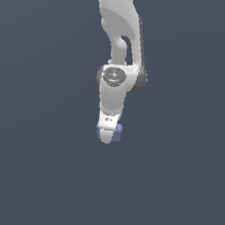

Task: Pick up the object and move it to a goal position.

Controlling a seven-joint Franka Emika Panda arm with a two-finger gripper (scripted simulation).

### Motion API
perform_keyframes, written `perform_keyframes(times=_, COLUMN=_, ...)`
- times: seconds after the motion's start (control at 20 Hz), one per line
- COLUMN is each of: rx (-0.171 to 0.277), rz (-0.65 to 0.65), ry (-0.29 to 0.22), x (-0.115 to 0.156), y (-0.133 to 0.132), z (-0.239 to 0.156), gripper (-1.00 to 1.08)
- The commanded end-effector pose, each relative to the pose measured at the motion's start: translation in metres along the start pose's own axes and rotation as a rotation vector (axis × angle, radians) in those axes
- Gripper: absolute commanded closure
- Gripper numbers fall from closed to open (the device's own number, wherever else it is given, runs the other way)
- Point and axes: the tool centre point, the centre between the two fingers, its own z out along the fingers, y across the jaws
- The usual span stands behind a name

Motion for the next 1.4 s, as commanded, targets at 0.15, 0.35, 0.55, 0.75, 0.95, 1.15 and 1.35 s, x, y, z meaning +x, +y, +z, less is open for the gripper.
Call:
perform_keyframes(times=0.15, rx=-0.002, rz=0.0, ry=-0.001, x=0.0, y=0.001, z=0.004, gripper=1.08)
perform_keyframes(times=0.35, rx=-0.002, rz=0.0, ry=-0.001, x=0.0, y=0.001, z=0.004, gripper=1.08)
perform_keyframes(times=0.55, rx=-0.002, rz=0.0, ry=-0.001, x=0.0, y=0.001, z=0.004, gripper=1.08)
perform_keyframes(times=0.75, rx=-0.002, rz=0.0, ry=-0.001, x=0.0, y=0.001, z=0.001, gripper=1.08)
perform_keyframes(times=0.95, rx=-0.002, rz=0.0, ry=-0.001, x=0.001, y=0.0, z=-0.011, gripper=1.08)
perform_keyframes(times=1.15, rx=-0.002, rz=-0.001, ry=-0.001, x=0.004, y=-0.002, z=-0.034, gripper=1.08)
perform_keyframes(times=1.35, rx=-0.002, rz=-0.002, ry=-0.001, x=0.008, y=-0.004, z=-0.067, gripper=1.08)
